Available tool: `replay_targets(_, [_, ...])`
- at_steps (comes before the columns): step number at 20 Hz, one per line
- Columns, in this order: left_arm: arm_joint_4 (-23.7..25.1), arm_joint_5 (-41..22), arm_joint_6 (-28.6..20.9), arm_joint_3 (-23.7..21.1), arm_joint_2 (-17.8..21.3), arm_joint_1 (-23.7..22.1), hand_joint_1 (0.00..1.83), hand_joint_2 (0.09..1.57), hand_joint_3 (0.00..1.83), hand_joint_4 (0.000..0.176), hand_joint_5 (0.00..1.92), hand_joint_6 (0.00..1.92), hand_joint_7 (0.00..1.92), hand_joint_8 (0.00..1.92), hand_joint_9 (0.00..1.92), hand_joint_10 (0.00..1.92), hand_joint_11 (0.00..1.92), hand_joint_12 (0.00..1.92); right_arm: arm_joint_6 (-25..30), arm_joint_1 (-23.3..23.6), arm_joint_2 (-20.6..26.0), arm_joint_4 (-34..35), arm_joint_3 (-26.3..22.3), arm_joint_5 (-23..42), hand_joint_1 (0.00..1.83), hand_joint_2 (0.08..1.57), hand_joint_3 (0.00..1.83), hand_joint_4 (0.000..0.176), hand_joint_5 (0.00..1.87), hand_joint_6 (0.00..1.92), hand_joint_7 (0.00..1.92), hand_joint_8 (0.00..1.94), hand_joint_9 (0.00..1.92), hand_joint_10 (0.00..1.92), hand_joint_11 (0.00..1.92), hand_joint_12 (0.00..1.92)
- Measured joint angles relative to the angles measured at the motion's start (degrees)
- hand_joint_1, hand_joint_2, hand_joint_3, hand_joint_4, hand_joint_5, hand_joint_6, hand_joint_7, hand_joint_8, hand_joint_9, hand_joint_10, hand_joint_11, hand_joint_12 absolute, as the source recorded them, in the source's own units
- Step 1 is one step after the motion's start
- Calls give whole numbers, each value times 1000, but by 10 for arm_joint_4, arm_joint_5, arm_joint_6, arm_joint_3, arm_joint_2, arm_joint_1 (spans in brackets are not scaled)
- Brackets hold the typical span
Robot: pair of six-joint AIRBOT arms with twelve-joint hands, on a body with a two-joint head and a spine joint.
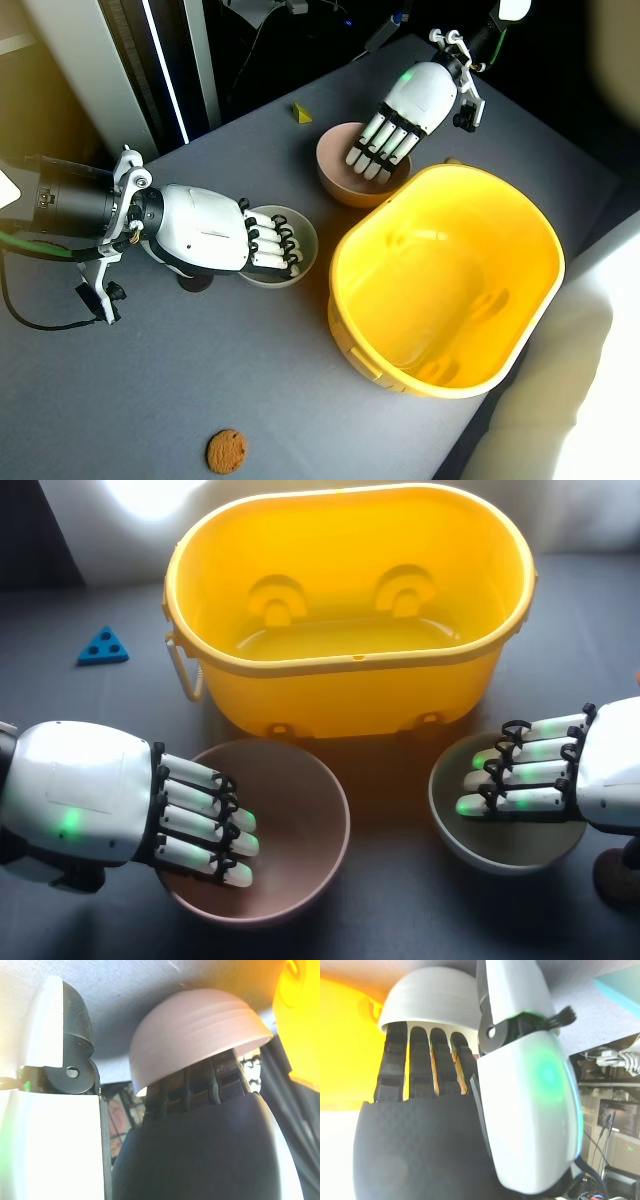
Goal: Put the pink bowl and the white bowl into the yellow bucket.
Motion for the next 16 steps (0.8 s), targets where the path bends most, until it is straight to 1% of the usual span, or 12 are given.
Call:
replay_targets(3, [0,2,0,-2,0,1,1343,1107,14,0,418,27,380,13,338,29,0,1030,0,0,0,0,0,0,1377,975,5,0,234,39,256,36,239,67,0,1022])
replay_targets(6, [0,3,0,-2,0,1,1134,1248,10,0,660,32,650,15,576,36,135,1073,0,0,0,0,0,0,1267,1078,24,0,388,34,407,22,380,55,0,1250])
replay_targets(7, [-5,2,0,-2,0,1,1102,1217,9,0,773,1221,941,51,902,92,493,1001,0,0,0,0,0,0,1233,1122,4,0,626,51,615,31,546,96,88,1369])
replay_targets(8, [-9,2,0,-5,0,1,1102,1217,9,0,773,1221,941,51,902,92,493,1001,0,0,0,0,0,0,1233,1122,4,0,626,51,615,31,546,96,88,1369])
replay_targets(9, [-11,-1,1,-6,0,1,1180,1151,28,0,867,1184,938,812,1013,90,629,931,0,0,0,0,0,0,1271,1102,0,0,730,41,716,24,644,101,199,1343])
replay_targets(10, [-12,-5,1,-6,0,1,1202,1144,9,0,938,1112,898,1014,1057,82,618,996,0,0,0,0,0,1,1275,1113,2,0,822,50,832,38,753,118,347,1265])
replay_targets(11, [-12,-7,0,-6,0,1,1342,1108,0,0,1072,775,945,1133,909,889,664,1053,0,0,0,0,0,1,1235,1112,12,0,903,904,995,677,903,97,502,1180])
replay_targets(12, [-13,-8,-2,-6,0,1,1378,1072,0,0,1186,513,1028,1054,928,1026,741,1131,0,0,0,1,0,1,1217,1137,4,0,866,1156,990,884,979,100,582,1185])
replay_targets(13, [-17,-9,-2,-6,0,1,1381,1072,8,0,1133,628,1017,1025,927,1084,707,1179,0,0,0,0,0,1,1339,1134,0,0,809,1212,958,918,963,937,675,1171])
replay_targets(14, [-20,-13,-2,-6,0,1,1382,1077,2,0,1062,794,1036,956,946,1063,722,1163,0,1,0,2,0,5,1373,1113,0,0,922,1042,953,963,951,1132,746,1191])
replay_targets(15, [-19,-13,-2,-6,0,1,1389,1053,0,0,1123,703,1109,834,1000,970,724,1134,0,1,0,3,0,9,1379,1096,0,0,974,967,1013,852,960,1128,756,1169])
replay_targets(16, [-17,-13,-2,-6,0,1,1276,1046,1,0,1143,666,1125,820,1026,684,654,1163,0,1,0,3,0,11,1381,1085,0,0,1001,923,1038,814,969,1111,770,1153])
